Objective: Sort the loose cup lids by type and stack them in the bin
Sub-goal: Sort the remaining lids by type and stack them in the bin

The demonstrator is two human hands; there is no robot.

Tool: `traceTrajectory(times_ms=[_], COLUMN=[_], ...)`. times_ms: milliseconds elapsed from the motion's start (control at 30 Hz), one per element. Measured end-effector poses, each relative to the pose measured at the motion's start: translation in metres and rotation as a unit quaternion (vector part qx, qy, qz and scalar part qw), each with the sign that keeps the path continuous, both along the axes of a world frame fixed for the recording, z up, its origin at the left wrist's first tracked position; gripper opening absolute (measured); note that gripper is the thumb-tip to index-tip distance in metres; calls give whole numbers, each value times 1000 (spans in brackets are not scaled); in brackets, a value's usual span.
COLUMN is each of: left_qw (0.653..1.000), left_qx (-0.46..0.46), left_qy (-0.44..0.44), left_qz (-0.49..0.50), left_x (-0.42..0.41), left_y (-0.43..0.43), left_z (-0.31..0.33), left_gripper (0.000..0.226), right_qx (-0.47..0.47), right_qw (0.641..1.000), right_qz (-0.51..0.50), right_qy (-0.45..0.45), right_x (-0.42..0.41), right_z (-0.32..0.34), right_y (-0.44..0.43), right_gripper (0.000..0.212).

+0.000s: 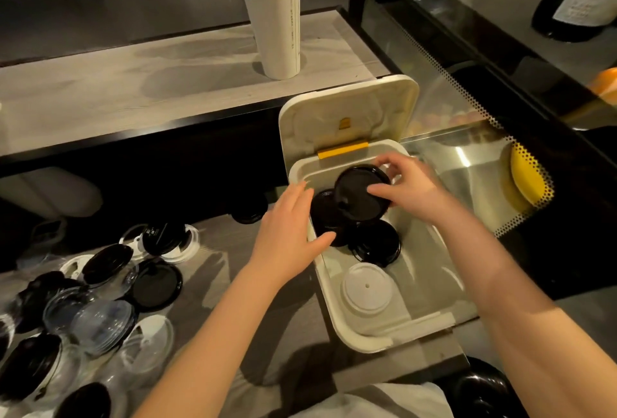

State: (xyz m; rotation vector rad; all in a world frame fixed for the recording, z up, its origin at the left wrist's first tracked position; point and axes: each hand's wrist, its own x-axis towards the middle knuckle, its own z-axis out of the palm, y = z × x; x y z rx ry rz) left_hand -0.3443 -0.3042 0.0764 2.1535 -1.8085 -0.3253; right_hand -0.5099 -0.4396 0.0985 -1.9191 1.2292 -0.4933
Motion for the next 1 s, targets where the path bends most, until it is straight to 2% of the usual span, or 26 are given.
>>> traceTrajectory(times_ms=[100,200,300,567,667,800,900,1000], left_qw=[997,996,997,997,997,997,998,998], left_qx=[74,84,79,77,77,73,56,12], left_qy=[15,10,-11,-12,-17,-17,11,38], left_qz=[2,12,21,28,28,25,21,48], left_x=[0,-2,-1,-2,-2,-2,1,13], left_y=[4,4,2,1,1,2,6,17], left_z=[-12,-17,-16,-17,-19,-21,-20,-20], left_gripper=[81,80,81,82,82,81,79,70], right_qx=[-15,22,19,-62,-57,-33,-49,-105], right_qw=[984,957,937,902,905,927,956,977], right_qz=[54,126,159,147,140,126,90,78], right_qy=[170,261,310,402,398,350,275,169], right_x=[-14,-12,-1,7,4,2,7,23], right_z=[-9,-26,-50,-103,-109,-98,-75,-44], right_y=[-12,-21,-28,-21,-20,-20,-11,7], right_gripper=[35,35,37,38,36,45,47,41])
